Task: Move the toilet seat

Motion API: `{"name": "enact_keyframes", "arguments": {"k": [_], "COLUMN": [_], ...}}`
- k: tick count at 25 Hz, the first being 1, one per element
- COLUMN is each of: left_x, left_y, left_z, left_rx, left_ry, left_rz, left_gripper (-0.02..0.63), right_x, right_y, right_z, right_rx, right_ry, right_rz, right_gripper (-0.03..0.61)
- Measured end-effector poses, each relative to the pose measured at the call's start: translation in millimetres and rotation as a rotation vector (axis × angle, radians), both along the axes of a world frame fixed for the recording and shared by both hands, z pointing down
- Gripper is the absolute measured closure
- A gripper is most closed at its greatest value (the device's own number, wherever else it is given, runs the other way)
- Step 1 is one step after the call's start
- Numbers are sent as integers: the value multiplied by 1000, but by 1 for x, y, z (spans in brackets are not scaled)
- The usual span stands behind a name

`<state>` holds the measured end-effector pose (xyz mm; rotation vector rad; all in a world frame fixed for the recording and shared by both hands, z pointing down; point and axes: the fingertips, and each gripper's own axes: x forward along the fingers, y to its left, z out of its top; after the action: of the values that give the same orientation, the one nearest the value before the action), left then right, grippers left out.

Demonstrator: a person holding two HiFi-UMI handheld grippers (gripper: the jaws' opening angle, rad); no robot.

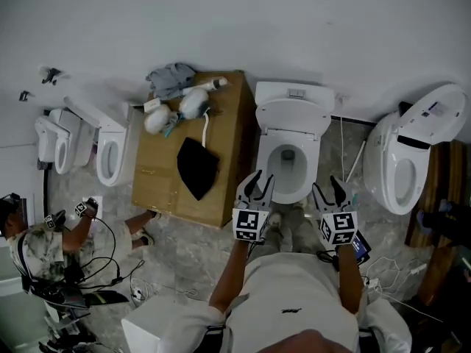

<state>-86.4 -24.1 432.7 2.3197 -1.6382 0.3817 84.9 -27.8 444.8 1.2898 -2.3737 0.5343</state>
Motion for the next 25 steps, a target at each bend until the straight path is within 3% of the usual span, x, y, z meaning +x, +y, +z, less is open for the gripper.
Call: {"name": "enact_keyframes", "arguments": {"k": [6, 10, 16, 20, 25], "left_x": [3, 1, -1, -5, -11], "left_y": [-19, -30, -23, -18, -6], "left_z": [51, 82, 131, 164, 210], "left_rx": [-106, -135, -220, -264, -320], "left_ry": [-15, -16, -25, -38, -1], "left_rz": [-76, -115, -150, -160, -154], "left_gripper": [454, 451, 433, 419, 397], "right_x": [6, 12, 15, 20, 22], "right_y": [-25, -39, -34, -27, -6], "right_z": [60, 96, 145, 182, 233], "right_rx": [-134, -189, -269, -320, -408], "right_ry": [-5, 6, -36, -16, 13], "right_rz": [-71, -80, -77, -75, -68], "right_gripper": [319, 314, 296, 296, 296]}}
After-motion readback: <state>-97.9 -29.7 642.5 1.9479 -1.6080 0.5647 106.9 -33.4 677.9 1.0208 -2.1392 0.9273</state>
